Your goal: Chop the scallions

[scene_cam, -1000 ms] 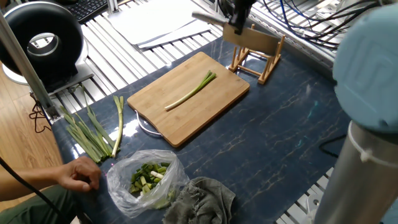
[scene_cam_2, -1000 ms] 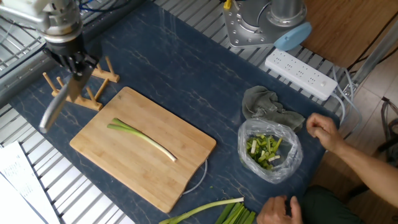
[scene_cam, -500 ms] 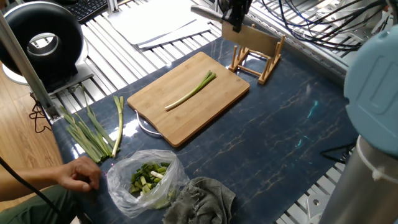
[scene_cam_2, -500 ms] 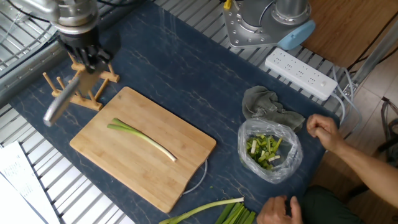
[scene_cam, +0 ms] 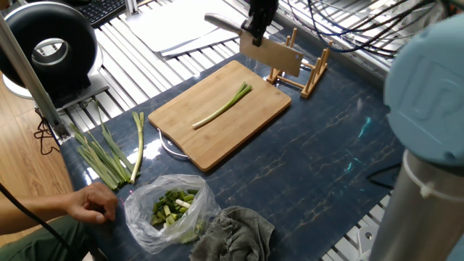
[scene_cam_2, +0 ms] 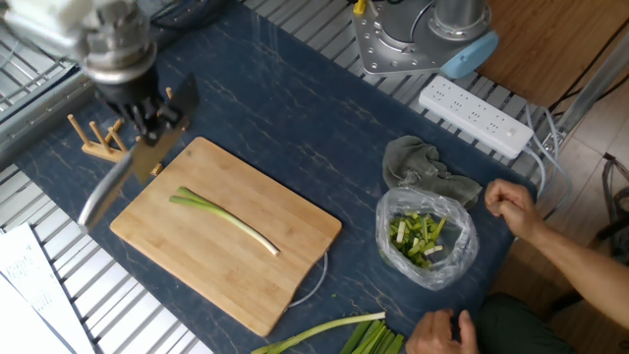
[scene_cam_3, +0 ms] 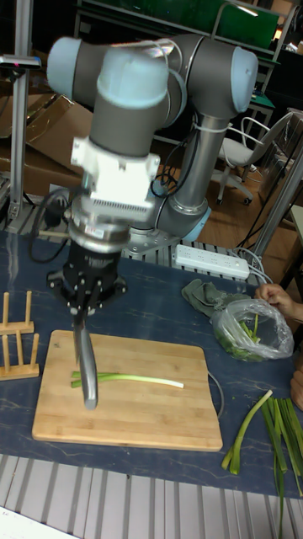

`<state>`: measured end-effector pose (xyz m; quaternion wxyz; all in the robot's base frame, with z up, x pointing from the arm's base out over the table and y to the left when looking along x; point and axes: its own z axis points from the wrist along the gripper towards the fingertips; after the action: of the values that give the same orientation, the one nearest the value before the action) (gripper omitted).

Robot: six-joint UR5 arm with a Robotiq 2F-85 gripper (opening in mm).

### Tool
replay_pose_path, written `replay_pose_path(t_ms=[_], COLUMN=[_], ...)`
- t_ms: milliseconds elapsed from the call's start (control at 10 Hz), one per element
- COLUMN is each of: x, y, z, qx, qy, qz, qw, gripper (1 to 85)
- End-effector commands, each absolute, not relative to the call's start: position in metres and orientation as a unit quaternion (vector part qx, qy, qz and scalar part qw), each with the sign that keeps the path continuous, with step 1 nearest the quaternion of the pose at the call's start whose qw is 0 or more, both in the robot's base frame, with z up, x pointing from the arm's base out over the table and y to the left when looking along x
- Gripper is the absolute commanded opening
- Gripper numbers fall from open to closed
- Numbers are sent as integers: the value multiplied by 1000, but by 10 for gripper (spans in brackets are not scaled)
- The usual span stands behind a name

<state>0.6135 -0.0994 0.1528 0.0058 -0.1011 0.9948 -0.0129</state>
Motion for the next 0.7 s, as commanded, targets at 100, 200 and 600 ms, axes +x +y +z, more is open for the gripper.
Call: replay_pose_path(t_ms=[100,200,600], x=[619,623,626], y=[-80,-81,-94], z=[126,126,121], qx=[-42,-44,-55], qy=[998,999,998], qz=[21,21,11], qw=[-31,-23,-17], gripper=[17,17,17])
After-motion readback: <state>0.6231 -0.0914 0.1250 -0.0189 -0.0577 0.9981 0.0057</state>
